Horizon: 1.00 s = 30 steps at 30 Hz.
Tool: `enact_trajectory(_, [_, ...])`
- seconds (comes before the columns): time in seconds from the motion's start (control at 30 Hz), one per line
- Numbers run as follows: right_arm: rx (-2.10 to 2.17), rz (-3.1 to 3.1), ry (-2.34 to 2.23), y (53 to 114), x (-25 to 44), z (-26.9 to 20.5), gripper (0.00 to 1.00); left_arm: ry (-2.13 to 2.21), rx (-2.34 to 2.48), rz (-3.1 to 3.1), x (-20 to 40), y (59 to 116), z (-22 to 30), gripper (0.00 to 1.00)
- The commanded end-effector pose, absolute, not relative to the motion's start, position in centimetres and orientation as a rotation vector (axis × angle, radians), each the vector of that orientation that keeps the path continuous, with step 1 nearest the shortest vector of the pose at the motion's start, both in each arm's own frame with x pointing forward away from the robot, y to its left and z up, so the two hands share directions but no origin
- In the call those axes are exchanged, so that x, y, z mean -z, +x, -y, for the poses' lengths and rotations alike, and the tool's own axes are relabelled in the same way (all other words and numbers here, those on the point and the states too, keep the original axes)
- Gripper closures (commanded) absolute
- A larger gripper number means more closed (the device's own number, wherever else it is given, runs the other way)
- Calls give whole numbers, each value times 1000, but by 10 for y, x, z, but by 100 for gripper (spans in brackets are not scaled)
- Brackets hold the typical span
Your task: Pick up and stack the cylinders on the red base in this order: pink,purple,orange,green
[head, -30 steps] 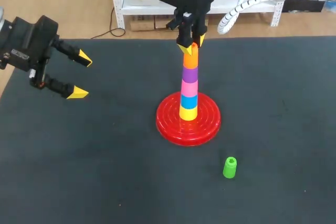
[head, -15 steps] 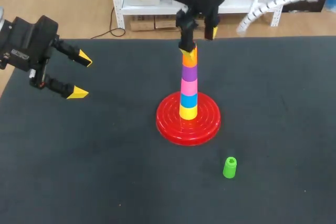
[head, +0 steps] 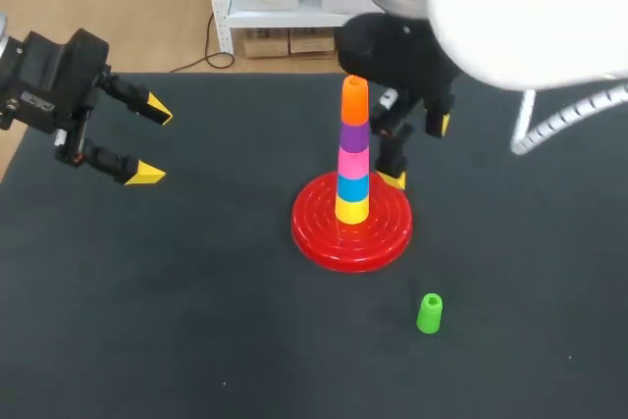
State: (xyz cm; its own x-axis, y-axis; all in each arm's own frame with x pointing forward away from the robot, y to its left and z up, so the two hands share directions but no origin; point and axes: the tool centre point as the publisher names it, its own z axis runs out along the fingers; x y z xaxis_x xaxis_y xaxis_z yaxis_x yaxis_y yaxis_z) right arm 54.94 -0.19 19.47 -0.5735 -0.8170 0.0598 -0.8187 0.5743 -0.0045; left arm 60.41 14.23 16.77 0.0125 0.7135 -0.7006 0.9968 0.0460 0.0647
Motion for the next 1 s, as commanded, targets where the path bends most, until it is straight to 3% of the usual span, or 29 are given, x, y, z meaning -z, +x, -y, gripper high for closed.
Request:
enact_trajectory(0.03, [46,2855,1485,535,-179,14,0,1722,638,-1753,-167,603,-143,0])
enact_trajectory(1.0, [-42,2737,1517,497,-61,19,0,1722,638,-1753,-167,603,-143,0])
